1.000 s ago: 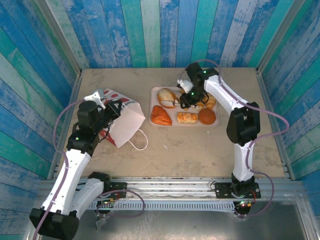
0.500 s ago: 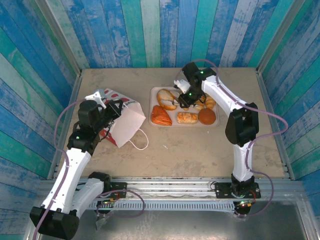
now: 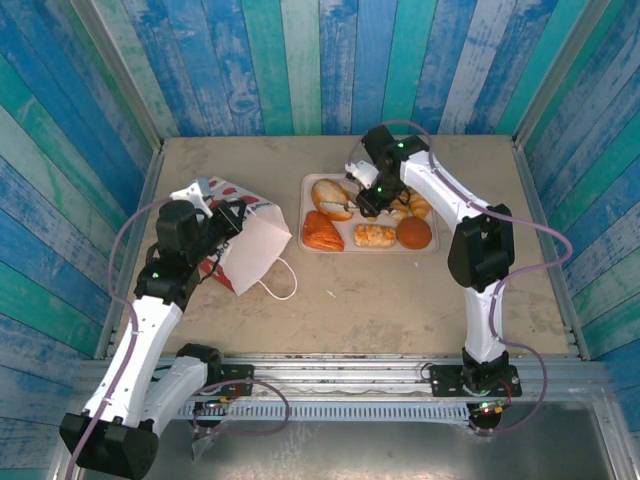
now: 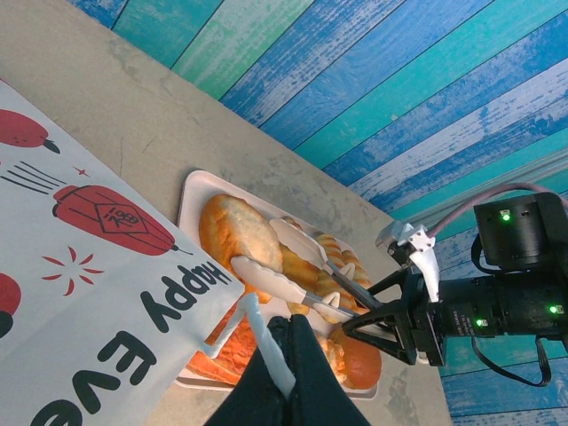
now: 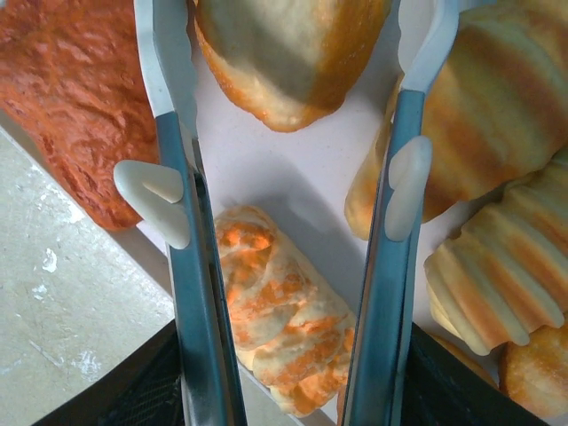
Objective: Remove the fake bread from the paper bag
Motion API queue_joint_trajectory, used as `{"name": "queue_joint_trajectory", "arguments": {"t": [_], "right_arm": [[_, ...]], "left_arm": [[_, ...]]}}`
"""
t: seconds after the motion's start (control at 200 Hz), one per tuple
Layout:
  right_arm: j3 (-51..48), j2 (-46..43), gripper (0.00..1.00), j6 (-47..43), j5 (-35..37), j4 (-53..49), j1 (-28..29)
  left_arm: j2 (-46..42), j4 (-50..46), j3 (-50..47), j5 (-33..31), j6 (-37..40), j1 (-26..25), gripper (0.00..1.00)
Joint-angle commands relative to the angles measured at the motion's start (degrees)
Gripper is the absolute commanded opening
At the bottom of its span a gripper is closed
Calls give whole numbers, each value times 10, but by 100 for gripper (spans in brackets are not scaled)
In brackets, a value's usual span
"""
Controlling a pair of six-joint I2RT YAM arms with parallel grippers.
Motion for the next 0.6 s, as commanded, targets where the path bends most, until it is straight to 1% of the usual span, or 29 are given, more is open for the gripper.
{"name": "queue_joint_trajectory", "arguments": {"t": [0.0,0.376,0.476,0.596], "right_arm": [[3,-34,55,6,-2,4,3],[-45,-95,56,23,10,26,2],[-65,-134,55,40,13,41,-3],[-117,-208,55,68,23,85,-24]], "left_arm": [[3,13,3,4,1,-1,0],[-3,12,4,7,6,-1,0],[-6,11,6,6,7,-1,0],[-10,9,6,3,7,-2,0]]}}
